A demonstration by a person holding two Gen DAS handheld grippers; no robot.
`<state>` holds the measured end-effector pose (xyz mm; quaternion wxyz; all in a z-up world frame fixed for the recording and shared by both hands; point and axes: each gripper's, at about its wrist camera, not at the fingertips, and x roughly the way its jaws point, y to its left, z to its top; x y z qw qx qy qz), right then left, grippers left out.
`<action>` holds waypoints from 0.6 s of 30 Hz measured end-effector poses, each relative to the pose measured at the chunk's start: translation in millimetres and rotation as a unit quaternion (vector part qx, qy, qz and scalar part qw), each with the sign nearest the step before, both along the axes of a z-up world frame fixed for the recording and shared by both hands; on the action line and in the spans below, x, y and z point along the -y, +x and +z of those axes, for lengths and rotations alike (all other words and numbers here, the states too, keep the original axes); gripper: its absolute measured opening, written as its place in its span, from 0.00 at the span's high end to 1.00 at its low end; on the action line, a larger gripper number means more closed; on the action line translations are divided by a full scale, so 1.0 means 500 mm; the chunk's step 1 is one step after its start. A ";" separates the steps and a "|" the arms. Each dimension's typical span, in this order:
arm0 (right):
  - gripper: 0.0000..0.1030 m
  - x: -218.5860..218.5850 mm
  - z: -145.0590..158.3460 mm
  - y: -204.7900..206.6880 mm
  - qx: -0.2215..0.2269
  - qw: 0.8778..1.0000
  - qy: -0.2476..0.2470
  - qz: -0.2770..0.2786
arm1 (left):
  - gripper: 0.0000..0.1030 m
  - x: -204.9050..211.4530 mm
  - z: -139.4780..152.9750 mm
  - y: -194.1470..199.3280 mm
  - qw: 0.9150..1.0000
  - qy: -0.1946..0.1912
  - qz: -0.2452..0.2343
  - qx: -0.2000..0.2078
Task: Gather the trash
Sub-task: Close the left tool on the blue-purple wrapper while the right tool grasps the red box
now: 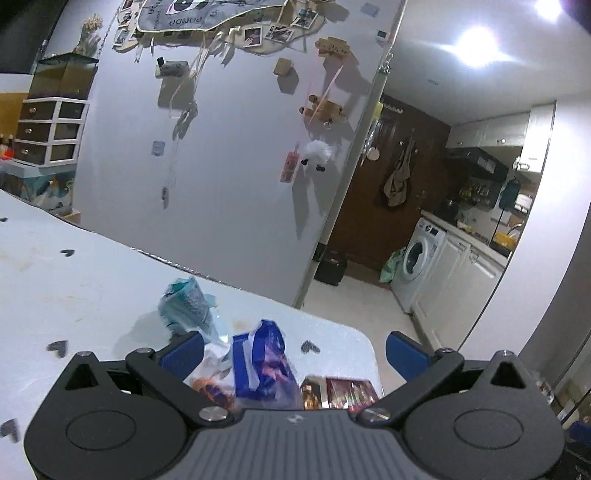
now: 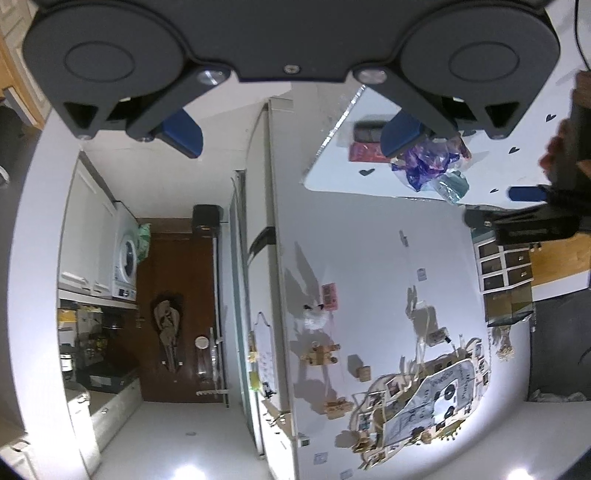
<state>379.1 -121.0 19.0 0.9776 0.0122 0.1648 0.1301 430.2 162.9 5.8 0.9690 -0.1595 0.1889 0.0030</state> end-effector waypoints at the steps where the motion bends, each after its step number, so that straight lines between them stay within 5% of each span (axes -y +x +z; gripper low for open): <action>1: 0.00 -0.010 -0.001 0.010 0.001 1.000 -0.002 0.003 | 0.00 -0.004 -0.007 0.009 1.000 -0.004 -0.002 0.005; 11: 0.00 -0.119 -0.022 0.113 0.005 0.999 -0.030 0.012 | 0.07 -0.049 -0.067 0.087 1.000 -0.012 -0.025 -0.012; 18: 0.00 -0.182 -0.055 0.219 -0.057 0.998 0.016 -0.005 | 0.16 -0.063 -0.089 0.109 0.998 -0.011 -0.047 -0.029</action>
